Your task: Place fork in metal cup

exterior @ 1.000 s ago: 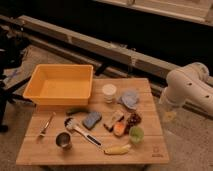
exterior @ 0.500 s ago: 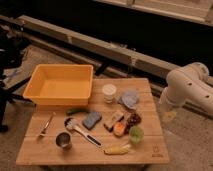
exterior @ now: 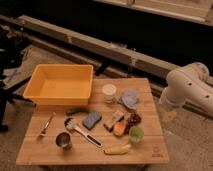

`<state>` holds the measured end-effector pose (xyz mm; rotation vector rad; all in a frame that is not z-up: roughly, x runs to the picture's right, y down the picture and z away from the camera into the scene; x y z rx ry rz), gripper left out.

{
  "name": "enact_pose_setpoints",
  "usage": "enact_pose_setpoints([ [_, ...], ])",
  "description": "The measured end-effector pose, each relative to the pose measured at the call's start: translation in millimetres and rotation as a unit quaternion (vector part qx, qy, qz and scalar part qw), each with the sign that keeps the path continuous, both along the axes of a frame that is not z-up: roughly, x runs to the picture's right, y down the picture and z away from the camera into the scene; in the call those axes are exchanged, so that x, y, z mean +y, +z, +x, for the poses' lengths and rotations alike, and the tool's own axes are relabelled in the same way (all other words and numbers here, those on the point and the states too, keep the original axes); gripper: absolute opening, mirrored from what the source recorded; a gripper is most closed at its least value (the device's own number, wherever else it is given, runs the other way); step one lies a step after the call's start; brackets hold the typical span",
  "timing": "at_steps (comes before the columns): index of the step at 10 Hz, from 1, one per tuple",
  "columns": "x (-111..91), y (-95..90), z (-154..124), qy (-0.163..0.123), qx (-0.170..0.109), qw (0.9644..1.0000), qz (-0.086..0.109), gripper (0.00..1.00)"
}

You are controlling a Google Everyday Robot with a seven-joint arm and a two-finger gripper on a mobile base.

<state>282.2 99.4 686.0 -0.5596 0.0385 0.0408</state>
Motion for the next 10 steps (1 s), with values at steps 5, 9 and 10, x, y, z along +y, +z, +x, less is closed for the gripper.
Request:
enact_pose_setpoints([
  [5,1.5,-8.5,-23.5,-0.04,-0.035,0.9985,0.014,0.65],
  [9,4.7,-19.8,-121.6,-0.124,-0.112,0.9856,0.023,0.65],
  [10,7.0,-21.8,-147.4,-0.147,-0.132,0.98,0.021,0.65],
])
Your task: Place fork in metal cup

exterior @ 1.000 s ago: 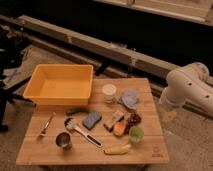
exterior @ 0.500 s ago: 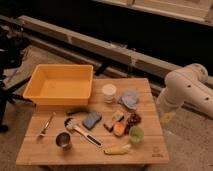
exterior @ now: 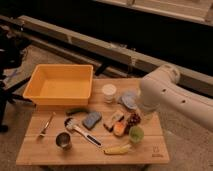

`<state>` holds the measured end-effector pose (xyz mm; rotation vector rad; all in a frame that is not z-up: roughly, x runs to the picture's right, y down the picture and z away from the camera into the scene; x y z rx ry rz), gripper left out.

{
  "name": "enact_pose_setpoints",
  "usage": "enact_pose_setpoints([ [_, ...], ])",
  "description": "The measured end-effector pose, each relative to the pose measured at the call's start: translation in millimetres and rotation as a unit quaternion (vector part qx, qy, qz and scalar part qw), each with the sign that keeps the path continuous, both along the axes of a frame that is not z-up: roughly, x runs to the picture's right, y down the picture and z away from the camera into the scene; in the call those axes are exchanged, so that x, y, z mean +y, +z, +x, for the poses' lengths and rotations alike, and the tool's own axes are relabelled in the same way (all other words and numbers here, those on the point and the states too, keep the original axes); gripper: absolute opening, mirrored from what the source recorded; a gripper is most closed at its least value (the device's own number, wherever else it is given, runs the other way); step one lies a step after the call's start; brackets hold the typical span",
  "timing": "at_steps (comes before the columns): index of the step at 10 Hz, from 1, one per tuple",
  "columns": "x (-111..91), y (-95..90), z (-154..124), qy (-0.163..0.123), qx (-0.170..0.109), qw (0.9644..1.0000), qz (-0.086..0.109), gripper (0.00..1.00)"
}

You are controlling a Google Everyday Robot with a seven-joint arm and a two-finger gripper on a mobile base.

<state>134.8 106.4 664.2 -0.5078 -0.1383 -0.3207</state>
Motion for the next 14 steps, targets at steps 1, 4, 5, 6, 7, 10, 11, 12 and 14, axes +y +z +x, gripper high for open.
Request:
enact_pose_setpoints([
  [1,3.6,-2.0,-24.7,-0.025,-0.019,0.9995,-0.001,0.65],
  [4,16.2,-8.4,-100.1,-0.102,-0.077,0.9917,0.0,0.65],
  [5,19.9,-10.6,-119.9,-0.123,-0.094,0.9879,0.001,0.65],
  [6,26.9,-14.1,-149.0,-0.156,-0.122,0.9803,0.001,0.65],
  [7,31.3,-17.9,-169.0,-0.176,-0.142,0.9741,0.002,0.65],
  [10,32.5,-18.0,-170.6,-0.18,-0.144,0.9731,0.001,0.65],
  [11,32.7,-18.1,-171.8,-0.18,-0.145,0.9729,0.001,0.65],
  [12,32.4,-17.9,-171.6,-0.181,-0.145,0.9729,0.002,0.65],
  [14,32.0,-17.8,-171.9,-0.18,-0.145,0.9729,0.001,0.65],
])
